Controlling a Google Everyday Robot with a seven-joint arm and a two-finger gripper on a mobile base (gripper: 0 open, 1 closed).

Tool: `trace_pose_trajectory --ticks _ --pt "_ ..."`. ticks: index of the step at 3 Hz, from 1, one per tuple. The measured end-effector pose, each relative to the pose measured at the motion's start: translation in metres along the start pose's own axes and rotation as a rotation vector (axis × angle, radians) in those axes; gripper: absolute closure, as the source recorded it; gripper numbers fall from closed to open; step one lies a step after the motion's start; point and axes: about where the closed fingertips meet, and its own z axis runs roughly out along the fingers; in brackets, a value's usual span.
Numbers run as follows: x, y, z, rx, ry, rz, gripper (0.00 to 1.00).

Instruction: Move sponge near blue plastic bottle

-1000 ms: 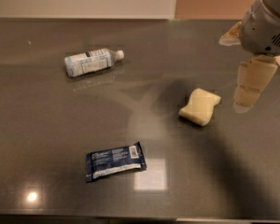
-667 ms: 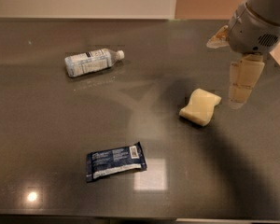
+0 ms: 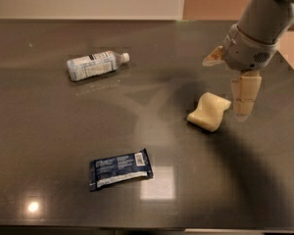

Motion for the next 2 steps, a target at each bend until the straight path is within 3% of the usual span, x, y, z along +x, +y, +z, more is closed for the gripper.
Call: trace_pose_trajectory --ticks 2 --pt "0.009 0.007 0.044 -0.044 0.031 -0.087 0.0"
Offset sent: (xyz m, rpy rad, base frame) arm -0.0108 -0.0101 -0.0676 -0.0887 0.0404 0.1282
